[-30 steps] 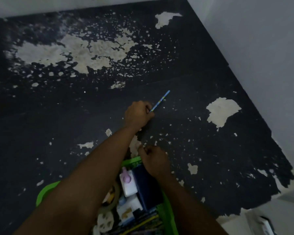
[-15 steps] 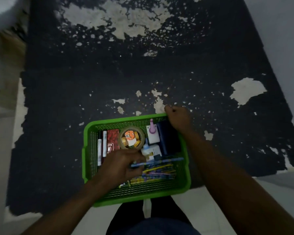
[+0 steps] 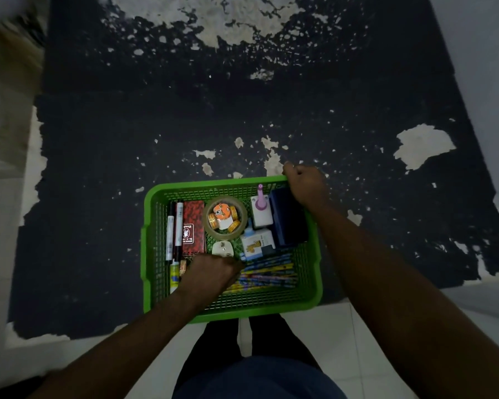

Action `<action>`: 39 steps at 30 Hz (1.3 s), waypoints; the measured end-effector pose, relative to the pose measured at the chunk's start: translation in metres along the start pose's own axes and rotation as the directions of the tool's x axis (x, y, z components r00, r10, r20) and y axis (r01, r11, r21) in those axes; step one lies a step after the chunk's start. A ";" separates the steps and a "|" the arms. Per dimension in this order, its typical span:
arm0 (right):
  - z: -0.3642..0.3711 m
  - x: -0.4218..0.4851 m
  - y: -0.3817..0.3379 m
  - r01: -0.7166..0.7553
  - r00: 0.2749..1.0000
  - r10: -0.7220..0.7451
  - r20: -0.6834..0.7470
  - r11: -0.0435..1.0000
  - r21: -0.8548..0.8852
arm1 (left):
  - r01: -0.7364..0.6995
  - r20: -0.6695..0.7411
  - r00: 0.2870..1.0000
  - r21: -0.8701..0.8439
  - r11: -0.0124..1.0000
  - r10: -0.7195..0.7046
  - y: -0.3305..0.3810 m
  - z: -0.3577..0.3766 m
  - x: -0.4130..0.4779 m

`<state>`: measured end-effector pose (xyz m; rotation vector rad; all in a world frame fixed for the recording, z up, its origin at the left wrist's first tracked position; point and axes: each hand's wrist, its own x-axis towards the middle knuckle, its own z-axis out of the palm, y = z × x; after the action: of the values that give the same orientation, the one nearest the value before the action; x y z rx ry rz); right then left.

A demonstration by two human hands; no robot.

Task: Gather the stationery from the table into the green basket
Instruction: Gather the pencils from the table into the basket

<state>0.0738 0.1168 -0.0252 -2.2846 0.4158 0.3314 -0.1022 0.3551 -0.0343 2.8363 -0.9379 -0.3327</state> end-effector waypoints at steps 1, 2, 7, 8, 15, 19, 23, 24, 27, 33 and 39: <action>0.001 0.000 0.001 -0.003 1.000 0.003 -0.004 1.000 0.002 | -0.031 -0.003 1.000 0.007 0.999 0.031 0.000 0.002 0.000; 0.002 0.001 0.002 -0.006 1.000 0.006 -0.007 1.000 0.006 | -0.064 -0.005 0.998 0.003 0.998 0.064 0.000 0.003 0.001; 0.003 0.001 0.003 0.040 0.999 -0.040 -0.022 0.999 -0.024 | -0.196 -0.016 0.980 0.041 0.980 0.197 0.000 0.005 -0.001; 0.002 0.001 0.003 0.044 0.999 -0.045 -0.018 0.998 -0.035 | -0.202 -0.016 0.979 0.050 0.978 0.203 0.000 0.005 0.000; 0.003 0.000 0.003 0.052 0.997 -0.054 -0.061 0.998 -0.044 | 0.086 -0.163 0.981 -0.138 0.987 -0.108 -0.002 -0.018 -0.005; 0.001 -0.006 -0.003 0.145 0.976 -0.165 -0.141 0.979 -0.146 | 0.353 -0.316 0.830 -0.341 0.871 -0.460 -0.023 -0.051 -0.012; -0.005 -0.013 -0.007 0.113 0.982 -0.145 -0.119 0.963 -0.245 | 0.504 -0.397 0.646 -0.420 0.755 -0.652 -0.050 -0.058 -0.022; -0.007 -0.015 -0.005 0.118 0.983 -0.146 -0.108 0.965 -0.233 | 0.521 -0.390 0.626 -0.436 0.734 -0.676 -0.053 -0.058 -0.025; -0.015 -0.037 0.002 0.127 0.990 -0.132 -0.052 0.988 -0.088 | 0.546 -0.403 0.628 -0.382 0.746 -0.666 -0.055 -0.054 -0.028; -0.011 -0.097 0.033 -0.043 0.999 0.044 -0.008 0.992 0.120 | 0.578 -0.319 0.447 -0.610 0.542 -0.836 -0.057 -0.031 -0.049; 0.003 -0.140 0.043 0.010 0.981 0.018 -0.194 0.990 0.143 | 0.483 -0.178 0.398 -0.794 0.370 -0.900 -0.059 -0.014 -0.057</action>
<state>-0.0716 0.1181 -0.0048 -2.1819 0.5263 0.0752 -0.1094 0.4374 -0.0232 2.1967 0.6139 0.1889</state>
